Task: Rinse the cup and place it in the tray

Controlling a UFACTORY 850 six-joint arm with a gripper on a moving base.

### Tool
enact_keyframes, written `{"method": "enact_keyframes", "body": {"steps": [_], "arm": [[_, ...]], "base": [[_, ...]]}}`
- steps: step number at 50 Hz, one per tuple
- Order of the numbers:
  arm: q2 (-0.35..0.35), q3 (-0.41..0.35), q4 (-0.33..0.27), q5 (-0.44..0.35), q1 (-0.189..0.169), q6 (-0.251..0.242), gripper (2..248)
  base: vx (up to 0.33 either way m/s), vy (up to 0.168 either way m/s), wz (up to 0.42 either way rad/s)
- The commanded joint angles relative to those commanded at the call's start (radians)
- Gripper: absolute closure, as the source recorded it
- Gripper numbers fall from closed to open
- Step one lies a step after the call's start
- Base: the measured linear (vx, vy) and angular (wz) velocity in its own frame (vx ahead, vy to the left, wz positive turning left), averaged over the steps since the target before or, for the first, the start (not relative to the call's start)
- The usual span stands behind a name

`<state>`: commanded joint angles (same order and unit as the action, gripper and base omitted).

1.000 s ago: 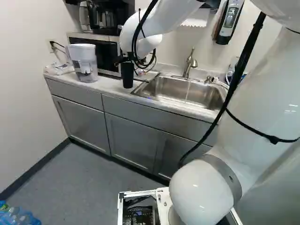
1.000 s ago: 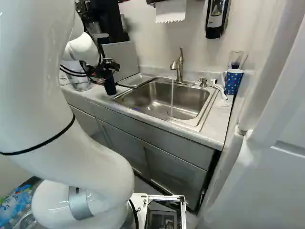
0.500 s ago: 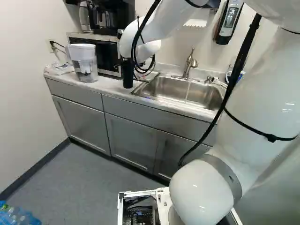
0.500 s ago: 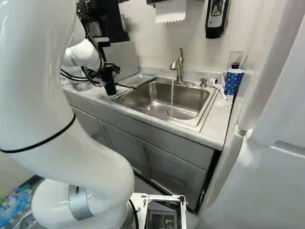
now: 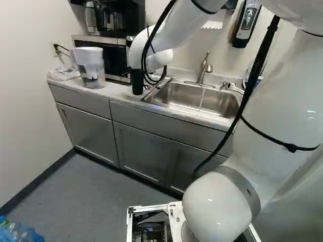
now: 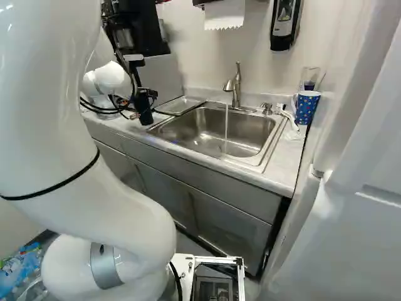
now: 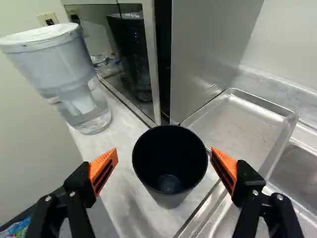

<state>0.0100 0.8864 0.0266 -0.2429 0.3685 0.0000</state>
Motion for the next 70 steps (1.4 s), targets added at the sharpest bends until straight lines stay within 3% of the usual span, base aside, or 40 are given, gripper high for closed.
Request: {"method": "enact_keyframes", "body": {"steps": [56, 70], "arm": [[0.011, -0.114, 0.0, -0.214, 0.013, 0.0, 3], [0.034, -0.122, 0.0, -0.222, 0.012, 0.0, 3]], "base": [[0.0, 0.0, 0.0], [0.0, 0.0, 0.0]]}}
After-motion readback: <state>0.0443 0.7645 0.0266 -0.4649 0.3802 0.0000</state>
